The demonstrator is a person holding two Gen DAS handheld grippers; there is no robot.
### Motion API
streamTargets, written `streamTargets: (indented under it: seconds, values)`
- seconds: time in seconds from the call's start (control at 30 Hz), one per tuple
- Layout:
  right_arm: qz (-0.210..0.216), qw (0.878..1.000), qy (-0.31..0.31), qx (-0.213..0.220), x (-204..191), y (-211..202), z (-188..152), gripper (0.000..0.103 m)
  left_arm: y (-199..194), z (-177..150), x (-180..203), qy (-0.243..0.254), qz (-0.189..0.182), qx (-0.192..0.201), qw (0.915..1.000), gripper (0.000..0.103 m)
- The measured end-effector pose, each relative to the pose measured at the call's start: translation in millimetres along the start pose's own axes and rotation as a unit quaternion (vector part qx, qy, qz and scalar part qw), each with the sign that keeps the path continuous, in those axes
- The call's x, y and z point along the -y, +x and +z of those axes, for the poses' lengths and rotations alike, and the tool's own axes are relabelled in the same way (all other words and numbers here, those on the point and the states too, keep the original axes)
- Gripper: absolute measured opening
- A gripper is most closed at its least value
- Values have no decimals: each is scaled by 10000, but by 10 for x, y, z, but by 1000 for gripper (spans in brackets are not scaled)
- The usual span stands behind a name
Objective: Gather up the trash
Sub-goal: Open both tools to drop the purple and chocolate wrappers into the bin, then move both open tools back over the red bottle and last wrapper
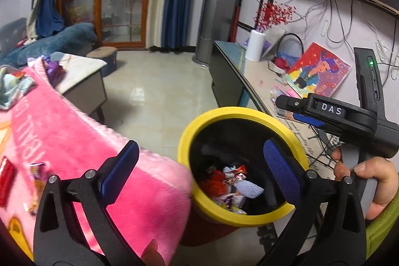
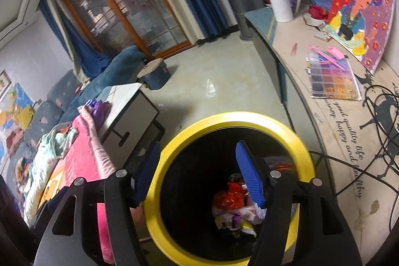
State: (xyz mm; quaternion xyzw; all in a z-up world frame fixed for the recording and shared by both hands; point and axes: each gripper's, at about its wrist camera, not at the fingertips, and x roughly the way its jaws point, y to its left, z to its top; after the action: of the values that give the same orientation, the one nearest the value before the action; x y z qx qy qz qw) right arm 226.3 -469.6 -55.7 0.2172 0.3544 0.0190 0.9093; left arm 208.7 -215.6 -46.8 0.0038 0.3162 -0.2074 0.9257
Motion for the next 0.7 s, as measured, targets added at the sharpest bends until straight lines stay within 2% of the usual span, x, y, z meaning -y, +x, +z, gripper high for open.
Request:
streamTargets:
  seconds: [0.37,0.5,0.7]
  values:
    - [467,9967,-653,-81,-676,-96,-145,68,-380,-28,-322,-142,560,404,9975,92]
    - [575,9957,-720,-96,-835,-128,-207,72,-498,-60,-471,-239,770,499,9955,92]
    - [666,9935,-916,-134,-1045,-136,-298,72,-668,-122,-731,-354,1096,589,9916,92]
